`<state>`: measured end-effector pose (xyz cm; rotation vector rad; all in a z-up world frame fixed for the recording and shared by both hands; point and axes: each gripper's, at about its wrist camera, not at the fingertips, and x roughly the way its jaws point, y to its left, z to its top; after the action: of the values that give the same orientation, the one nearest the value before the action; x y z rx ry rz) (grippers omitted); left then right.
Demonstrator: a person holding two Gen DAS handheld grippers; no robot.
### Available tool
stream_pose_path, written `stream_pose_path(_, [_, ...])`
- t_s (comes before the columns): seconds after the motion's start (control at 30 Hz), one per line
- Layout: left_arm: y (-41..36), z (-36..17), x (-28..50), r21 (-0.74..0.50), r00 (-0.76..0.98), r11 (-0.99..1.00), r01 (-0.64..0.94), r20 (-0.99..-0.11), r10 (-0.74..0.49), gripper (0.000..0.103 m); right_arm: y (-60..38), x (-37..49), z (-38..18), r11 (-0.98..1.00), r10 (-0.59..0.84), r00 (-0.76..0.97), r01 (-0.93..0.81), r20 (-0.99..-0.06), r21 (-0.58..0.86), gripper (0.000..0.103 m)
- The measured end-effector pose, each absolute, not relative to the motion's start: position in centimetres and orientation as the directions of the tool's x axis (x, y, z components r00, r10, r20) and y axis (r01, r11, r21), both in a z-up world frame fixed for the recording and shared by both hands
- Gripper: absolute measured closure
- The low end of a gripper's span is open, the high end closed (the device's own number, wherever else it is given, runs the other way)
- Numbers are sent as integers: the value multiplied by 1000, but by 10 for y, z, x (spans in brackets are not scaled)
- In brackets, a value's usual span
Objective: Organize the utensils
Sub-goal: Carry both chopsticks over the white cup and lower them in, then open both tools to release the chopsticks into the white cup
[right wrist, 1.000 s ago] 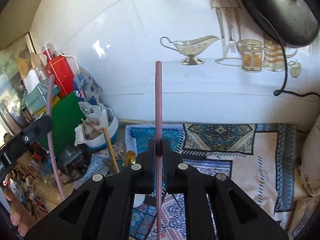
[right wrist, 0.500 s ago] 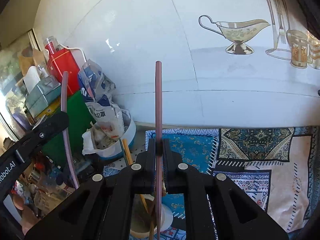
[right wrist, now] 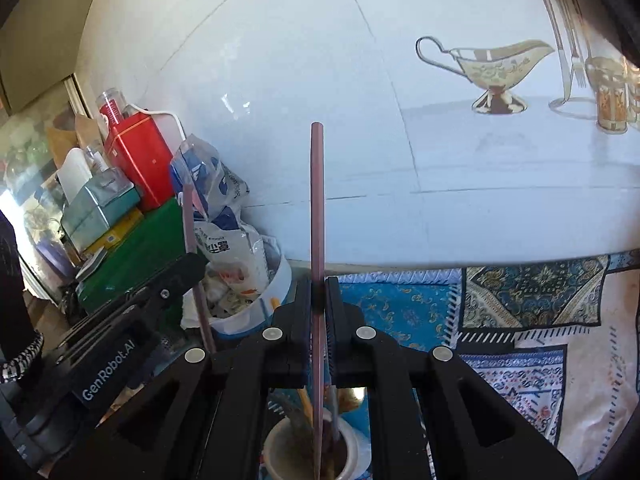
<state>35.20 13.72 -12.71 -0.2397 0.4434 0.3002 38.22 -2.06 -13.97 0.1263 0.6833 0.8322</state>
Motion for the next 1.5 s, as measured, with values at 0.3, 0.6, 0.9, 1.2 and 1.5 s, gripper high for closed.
stream_pose_path(0.3, [140, -121, 346, -166, 877, 944, -286, -441, 188, 99, -27, 348, -112, 761, 635, 595, -590, -493, 269, 97])
stream_pose_path(0.6, [155, -110, 339, -192, 907, 959, -207, -406, 115, 99, -18, 329, -124, 855, 518, 714, -435, -471, 282, 97])
stream_pose_path(0.9, [186, -115, 336, -229, 909, 958, -173, -410, 66, 99, 6, 341, -162, 901, 434, 745, -345, -507, 265, 97])
stream_pose_path(1.2, [189, -127, 348, -243, 901, 957, -160, -432, 41, 99, 21, 338, -189, 926, 371, 775, -350, -512, 141, 97])
stream_pose_path(1.5, [179, -133, 358, -262, 901, 955, -139, -433, 13, 99, 8, 330, -193, 911, 399, 722, -385, -566, 151, 97])
